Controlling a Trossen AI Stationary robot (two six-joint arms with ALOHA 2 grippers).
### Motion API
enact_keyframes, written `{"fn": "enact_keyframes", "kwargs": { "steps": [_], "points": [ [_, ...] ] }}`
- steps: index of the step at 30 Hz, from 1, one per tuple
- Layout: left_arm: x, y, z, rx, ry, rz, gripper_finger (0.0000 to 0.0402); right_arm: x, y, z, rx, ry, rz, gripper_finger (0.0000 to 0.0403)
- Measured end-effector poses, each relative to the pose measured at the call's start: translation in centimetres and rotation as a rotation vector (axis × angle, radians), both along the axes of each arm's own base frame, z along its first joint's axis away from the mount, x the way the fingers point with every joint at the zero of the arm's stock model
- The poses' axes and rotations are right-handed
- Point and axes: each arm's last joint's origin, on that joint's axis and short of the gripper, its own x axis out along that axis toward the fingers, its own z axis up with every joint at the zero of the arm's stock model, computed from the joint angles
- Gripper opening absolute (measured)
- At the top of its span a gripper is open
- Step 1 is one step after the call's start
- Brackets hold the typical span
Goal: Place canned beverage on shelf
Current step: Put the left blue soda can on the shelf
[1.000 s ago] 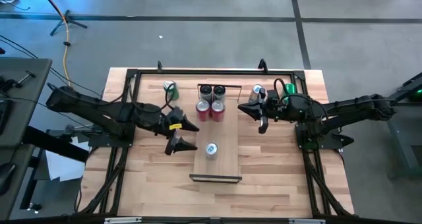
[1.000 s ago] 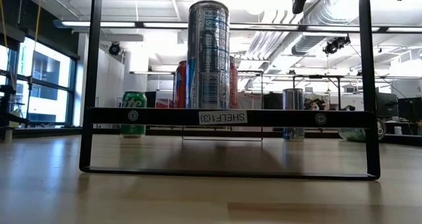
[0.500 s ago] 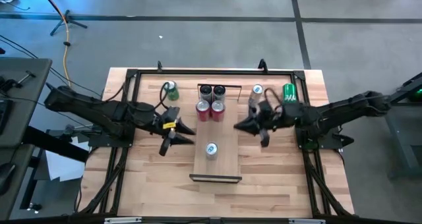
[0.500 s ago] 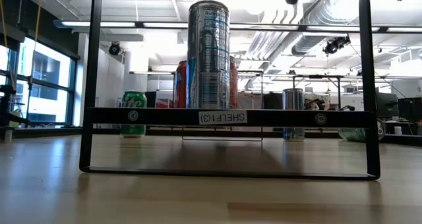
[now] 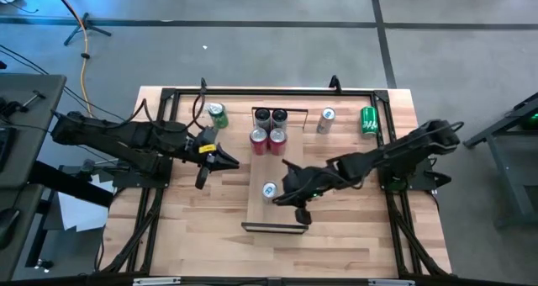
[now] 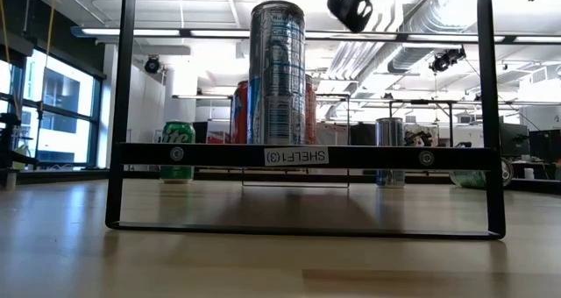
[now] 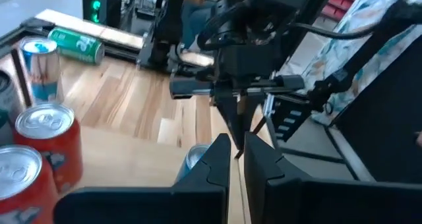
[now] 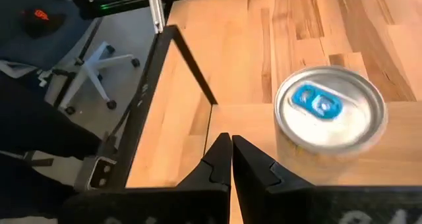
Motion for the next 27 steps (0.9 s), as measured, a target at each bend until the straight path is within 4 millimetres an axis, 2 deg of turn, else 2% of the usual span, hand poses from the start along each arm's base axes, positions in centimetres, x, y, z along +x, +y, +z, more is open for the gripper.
{"fn": "enact_keyframes", "kwargs": {
  "steps": [4, 9, 15, 17, 27],
  "points": [
    [-0.3, 0.1, -0.3, 0.006, 0.036, 0.009, 0.0002, 1.0, 0.3, -0.8, 0.026, 0.036, -0.026, 0.0],
    [-0.4, 0.1, -0.6, -0.016, 0.075, 0.024, 0.0001, 1.1, 0.3, -1.0, 0.221, 0.121, -0.173, 0.0],
    [-0.4, 0.1, -0.6, -0.029, 0.071, 0.031, 0.0001, 1.1, 0.2, -0.8, 0.719, 0.315, -0.521, 0.0],
    [-0.4, 0.1, -0.6, -0.034, 0.073, 0.033, 0.0001, 1.1, 0.2, -0.9, 0.809, 0.354, -0.597, 0.0],
    [-0.4, 0.1, -0.6, -0.035, 0.073, 0.033, 0.0, 0.6, 0.8, -1.6, 0.815, 0.374, -0.756, 0.0]
  ]
}}
